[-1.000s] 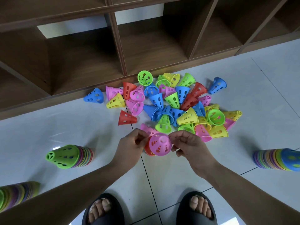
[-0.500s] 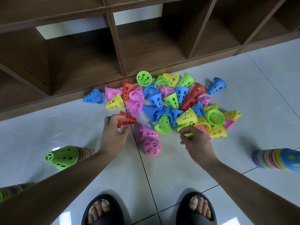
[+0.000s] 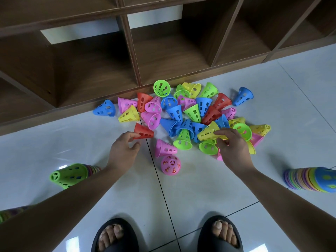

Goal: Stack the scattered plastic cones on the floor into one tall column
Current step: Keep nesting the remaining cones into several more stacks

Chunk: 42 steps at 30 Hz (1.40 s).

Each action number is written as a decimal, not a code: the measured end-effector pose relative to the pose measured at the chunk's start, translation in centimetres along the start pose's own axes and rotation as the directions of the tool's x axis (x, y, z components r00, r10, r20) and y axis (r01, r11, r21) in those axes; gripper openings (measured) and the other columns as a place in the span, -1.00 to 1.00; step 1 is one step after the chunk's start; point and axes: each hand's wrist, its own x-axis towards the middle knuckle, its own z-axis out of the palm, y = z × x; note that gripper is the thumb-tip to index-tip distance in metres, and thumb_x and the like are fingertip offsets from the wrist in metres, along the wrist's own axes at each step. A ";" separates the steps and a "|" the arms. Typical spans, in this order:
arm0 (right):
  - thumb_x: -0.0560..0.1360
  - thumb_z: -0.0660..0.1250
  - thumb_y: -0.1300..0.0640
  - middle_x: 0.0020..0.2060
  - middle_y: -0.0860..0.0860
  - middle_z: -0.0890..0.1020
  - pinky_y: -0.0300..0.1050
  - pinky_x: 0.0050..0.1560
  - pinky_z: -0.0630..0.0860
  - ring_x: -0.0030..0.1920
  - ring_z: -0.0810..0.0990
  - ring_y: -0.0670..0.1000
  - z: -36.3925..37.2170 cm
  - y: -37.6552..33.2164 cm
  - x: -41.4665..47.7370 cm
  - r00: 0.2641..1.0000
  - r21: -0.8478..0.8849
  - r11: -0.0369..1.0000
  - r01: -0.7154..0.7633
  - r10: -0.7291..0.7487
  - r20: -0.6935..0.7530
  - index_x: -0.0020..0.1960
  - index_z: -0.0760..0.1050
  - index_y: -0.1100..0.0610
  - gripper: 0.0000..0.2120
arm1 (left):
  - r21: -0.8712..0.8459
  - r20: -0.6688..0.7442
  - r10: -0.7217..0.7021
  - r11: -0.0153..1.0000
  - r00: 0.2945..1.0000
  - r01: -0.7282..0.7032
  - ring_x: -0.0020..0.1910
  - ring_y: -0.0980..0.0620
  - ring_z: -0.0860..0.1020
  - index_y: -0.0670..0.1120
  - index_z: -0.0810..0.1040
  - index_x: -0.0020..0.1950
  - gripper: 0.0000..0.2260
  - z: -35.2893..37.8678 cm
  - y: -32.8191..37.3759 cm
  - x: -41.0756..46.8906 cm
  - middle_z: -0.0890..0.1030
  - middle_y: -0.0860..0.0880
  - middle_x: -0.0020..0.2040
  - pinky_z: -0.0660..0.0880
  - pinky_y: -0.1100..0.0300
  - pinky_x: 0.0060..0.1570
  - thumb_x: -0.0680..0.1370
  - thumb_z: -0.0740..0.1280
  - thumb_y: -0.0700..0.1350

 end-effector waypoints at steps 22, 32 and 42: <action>0.58 0.44 0.37 -0.30 0.13 0.67 -0.12 -0.20 0.57 -0.25 0.66 0.10 1.8 -6.5 -6.9 0.913 0.656 0.675 -0.338 0.067 0.402 0.16 0.56 0.20 -0.80 | -0.566 0.016 -0.270 0.791 0.963 0.231 -0.03 -0.02 0.73 -0.03 0.64 0.19 -0.84 -3.2 0.9 -5.0 0.72 -0.06 0.07 0.67 0.15 -0.17 0.69 0.37 -0.25; 0.56 0.44 0.35 -0.17 0.23 0.74 -0.02 -0.10 0.59 -0.21 0.73 0.12 5.1 -4.7 -6.8 0.776 0.501 0.613 -0.611 0.336 0.534 0.14 0.58 0.21 -0.82 | -0.661 0.193 -0.134 0.715 0.972 0.230 -0.28 0.03 0.65 -0.13 0.63 0.13 -0.88 -2.2 6.0 -5.5 0.68 -0.05 -0.18 0.62 0.18 -0.32 0.71 0.31 -0.28; 0.53 0.39 0.39 -0.27 0.11 0.73 -0.13 -0.26 0.60 -0.29 0.74 0.06 6.6 -4.2 -6.0 0.791 0.397 0.711 -0.580 0.374 0.484 0.03 0.58 0.29 -0.91 | -0.604 0.255 -0.027 0.776 0.967 0.181 -0.22 0.02 0.56 -0.11 0.61 0.11 -0.91 0.1 8.1 -7.0 0.66 0.03 -0.15 0.55 0.10 -0.32 0.73 0.31 -0.18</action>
